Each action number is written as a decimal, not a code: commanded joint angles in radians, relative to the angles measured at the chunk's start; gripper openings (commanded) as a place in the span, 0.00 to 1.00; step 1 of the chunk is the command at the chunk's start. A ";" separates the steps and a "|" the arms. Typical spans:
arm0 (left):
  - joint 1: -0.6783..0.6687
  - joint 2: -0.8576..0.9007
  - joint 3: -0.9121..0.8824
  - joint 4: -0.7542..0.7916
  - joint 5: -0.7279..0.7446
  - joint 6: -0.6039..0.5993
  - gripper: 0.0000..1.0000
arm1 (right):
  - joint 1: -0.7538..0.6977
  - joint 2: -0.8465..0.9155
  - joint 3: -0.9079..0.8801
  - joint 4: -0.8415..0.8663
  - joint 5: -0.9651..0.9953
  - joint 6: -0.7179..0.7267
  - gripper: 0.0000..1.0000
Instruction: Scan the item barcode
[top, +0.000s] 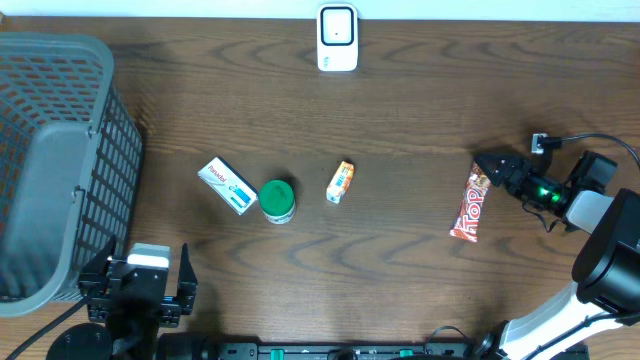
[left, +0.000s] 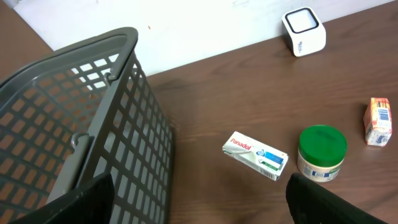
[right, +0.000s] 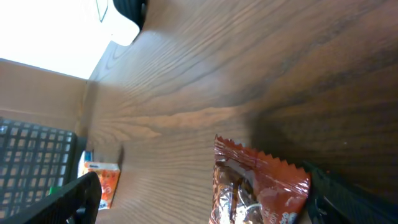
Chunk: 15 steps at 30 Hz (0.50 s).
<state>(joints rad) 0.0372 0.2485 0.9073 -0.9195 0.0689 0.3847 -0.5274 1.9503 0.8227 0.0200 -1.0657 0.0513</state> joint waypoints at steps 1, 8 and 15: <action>-0.003 0.004 0.000 -0.001 -0.002 -0.013 0.87 | 0.021 0.108 -0.087 -0.061 0.230 0.041 0.97; -0.003 0.004 0.000 0.000 -0.002 -0.013 0.86 | 0.021 0.129 -0.087 -0.058 0.267 0.041 0.92; -0.003 0.004 0.000 -0.001 -0.002 -0.013 0.86 | 0.021 0.236 -0.072 -0.060 0.275 0.065 0.93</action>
<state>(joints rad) 0.0372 0.2485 0.9073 -0.9195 0.0689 0.3847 -0.5274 1.9770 0.8288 0.0219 -1.0901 0.0547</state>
